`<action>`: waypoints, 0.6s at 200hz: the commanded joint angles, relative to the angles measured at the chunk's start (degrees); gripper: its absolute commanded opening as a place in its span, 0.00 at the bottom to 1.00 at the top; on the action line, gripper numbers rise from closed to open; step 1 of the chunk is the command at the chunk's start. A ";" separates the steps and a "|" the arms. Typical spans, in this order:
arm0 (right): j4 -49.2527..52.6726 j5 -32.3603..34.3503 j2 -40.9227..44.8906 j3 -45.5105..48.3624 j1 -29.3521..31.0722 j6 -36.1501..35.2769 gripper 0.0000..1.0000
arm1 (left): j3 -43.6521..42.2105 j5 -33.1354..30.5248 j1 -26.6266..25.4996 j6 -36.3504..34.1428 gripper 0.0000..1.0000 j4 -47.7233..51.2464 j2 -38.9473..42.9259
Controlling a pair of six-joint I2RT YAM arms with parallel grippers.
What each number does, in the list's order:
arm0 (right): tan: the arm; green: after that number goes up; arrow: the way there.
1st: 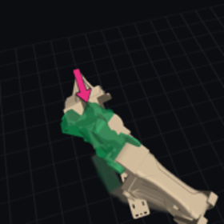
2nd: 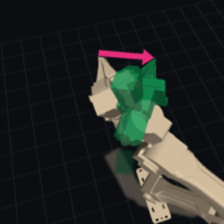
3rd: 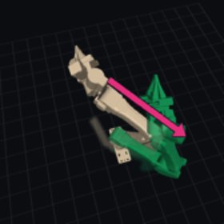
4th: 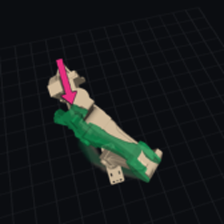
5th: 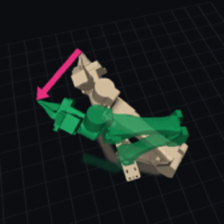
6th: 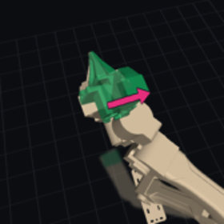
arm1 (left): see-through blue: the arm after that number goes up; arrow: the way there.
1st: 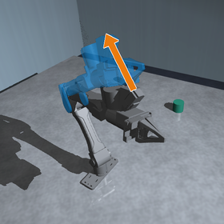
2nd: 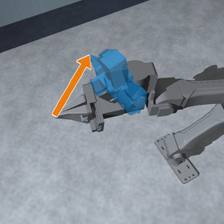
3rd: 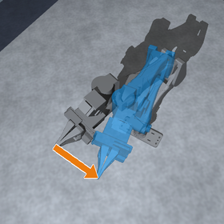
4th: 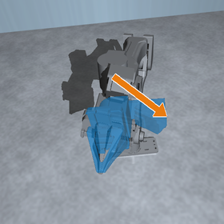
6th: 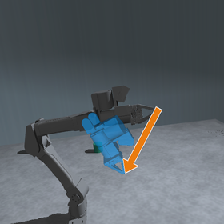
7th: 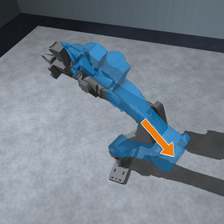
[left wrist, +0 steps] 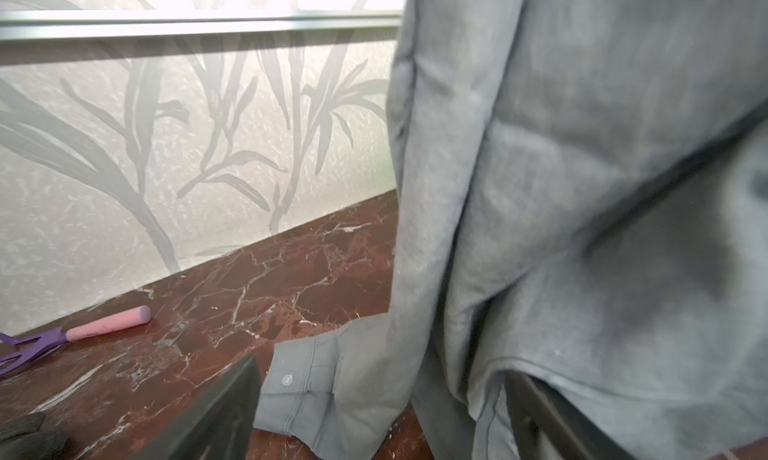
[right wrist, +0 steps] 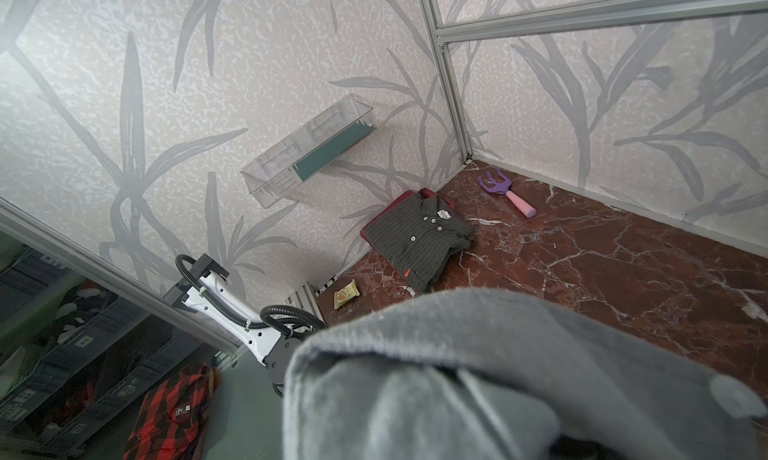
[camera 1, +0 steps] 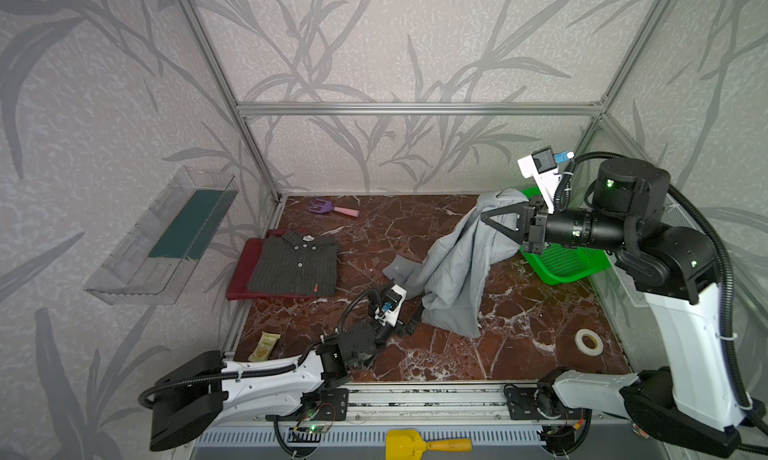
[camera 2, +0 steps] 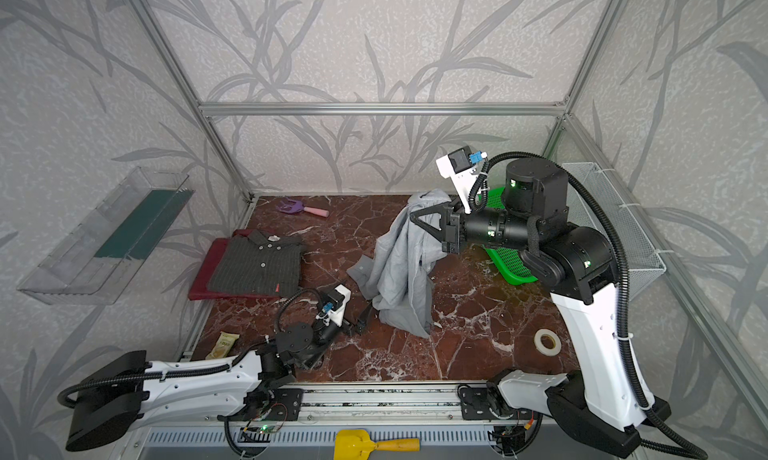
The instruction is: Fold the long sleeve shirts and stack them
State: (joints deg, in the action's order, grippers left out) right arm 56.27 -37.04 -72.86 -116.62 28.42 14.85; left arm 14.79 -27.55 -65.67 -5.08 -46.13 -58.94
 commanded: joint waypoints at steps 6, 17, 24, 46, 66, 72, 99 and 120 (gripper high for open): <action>1.37 -1.55 0.35 -3.67 -0.17 -2.02 0.00 | -2.67 5.10 -0.53 -2.57 0.90 -6.46 -2.37; 2.89 -1.01 0.35 -4.76 -0.13 -3.16 0.00 | -3.96 4.51 -1.54 -3.32 0.91 -6.74 -1.21; 3.51 -0.53 0.46 -5.13 -0.13 -3.48 0.00 | -4.74 3.86 -2.79 -4.36 0.92 -6.54 0.23; 4.10 0.51 1.05 -5.02 -0.13 -4.30 0.00 | -6.67 -1.77 -7.13 -6.76 0.94 -3.52 6.55; 3.19 -1.16 0.90 -4.55 -0.19 -3.83 0.00 | -5.75 -4.84 -8.25 -7.40 0.95 1.58 9.86; 2.81 -1.52 0.80 -4.37 -0.15 -3.56 0.00 | -5.29 -5.39 -8.19 -8.60 0.95 0.61 8.94; 1.75 -3.55 0.70 -4.01 -0.12 -2.74 0.00 | -2.26 -2.66 -5.85 -10.73 0.92 -1.09 1.72; 1.56 -5.38 0.62 -4.48 -0.17 -2.28 0.00 | -0.92 0.87 -3.37 -10.58 0.86 -2.68 -2.22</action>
State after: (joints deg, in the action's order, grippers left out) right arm 60.31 -38.76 -72.62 -120.25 28.42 12.16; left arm 11.55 -29.47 -71.26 -13.28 -47.13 -57.91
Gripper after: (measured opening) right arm 0.050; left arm 0.900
